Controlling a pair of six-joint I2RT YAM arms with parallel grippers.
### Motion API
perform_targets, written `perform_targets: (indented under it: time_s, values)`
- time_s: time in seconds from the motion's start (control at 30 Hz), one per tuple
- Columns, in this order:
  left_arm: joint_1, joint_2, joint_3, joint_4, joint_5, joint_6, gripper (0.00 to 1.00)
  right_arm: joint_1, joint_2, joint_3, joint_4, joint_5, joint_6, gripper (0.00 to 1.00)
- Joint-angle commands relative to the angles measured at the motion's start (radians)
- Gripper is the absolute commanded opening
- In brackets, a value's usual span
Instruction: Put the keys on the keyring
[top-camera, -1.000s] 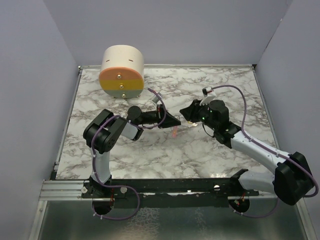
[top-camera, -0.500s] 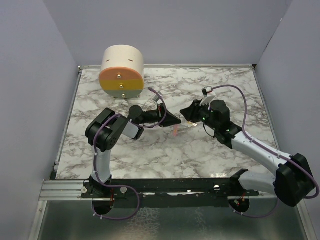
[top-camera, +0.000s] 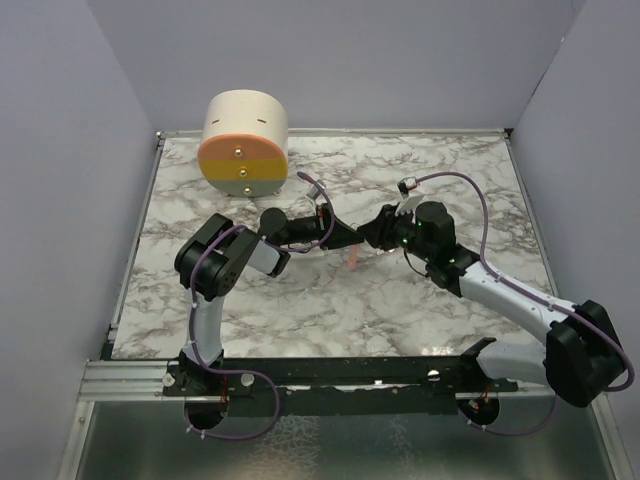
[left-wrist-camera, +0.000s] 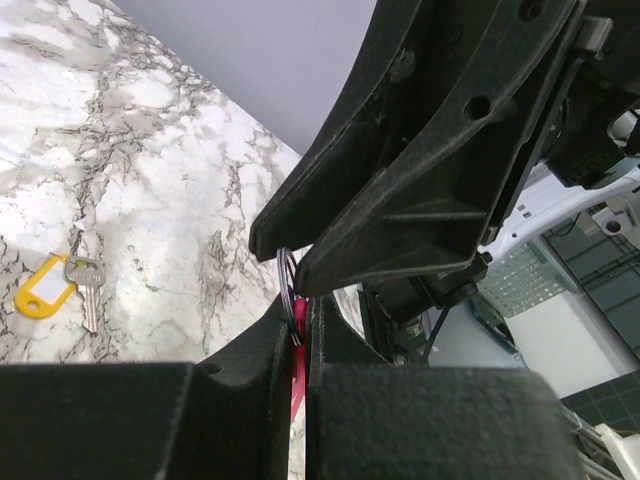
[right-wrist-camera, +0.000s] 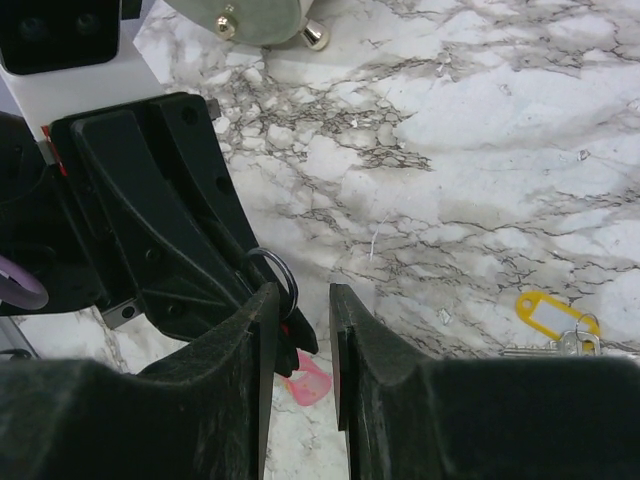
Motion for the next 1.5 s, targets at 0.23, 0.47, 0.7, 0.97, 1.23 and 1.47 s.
perform_targets:
  time_s: [0.23, 0.47, 0.7, 0.97, 1.23, 1.47]
  values:
    - [0.001, 0.01, 0.021, 0.221, -0.005, -0.016, 0.0, -0.001, 0.075, 0.015, 0.036, -0.014, -0.011, 0.25]
    - [0.001, 0.017, 0.012, 0.215, -0.016, -0.014, 0.0, -0.001, 0.113, 0.032, 0.035, -0.016, -0.008, 0.01]
    - [0.003, 0.022, 0.0, 0.19, -0.025, -0.004, 0.17, -0.001, 0.084, 0.063, -0.03, 0.099, -0.072, 0.01]
    - [0.015, 0.025, -0.027, 0.197, -0.03, 0.008, 0.37, -0.001, 0.026, 0.05, -0.036, 0.143, -0.104, 0.01]
    - [0.03, 0.025, -0.045, 0.194, -0.049, 0.013, 0.28, -0.001, -0.02, 0.047, -0.054, 0.168, -0.121, 0.01]
    - [0.032, 0.028, -0.037, 0.2, -0.057, 0.002, 0.03, -0.001, -0.029, 0.048, -0.065, 0.166, -0.13, 0.01]
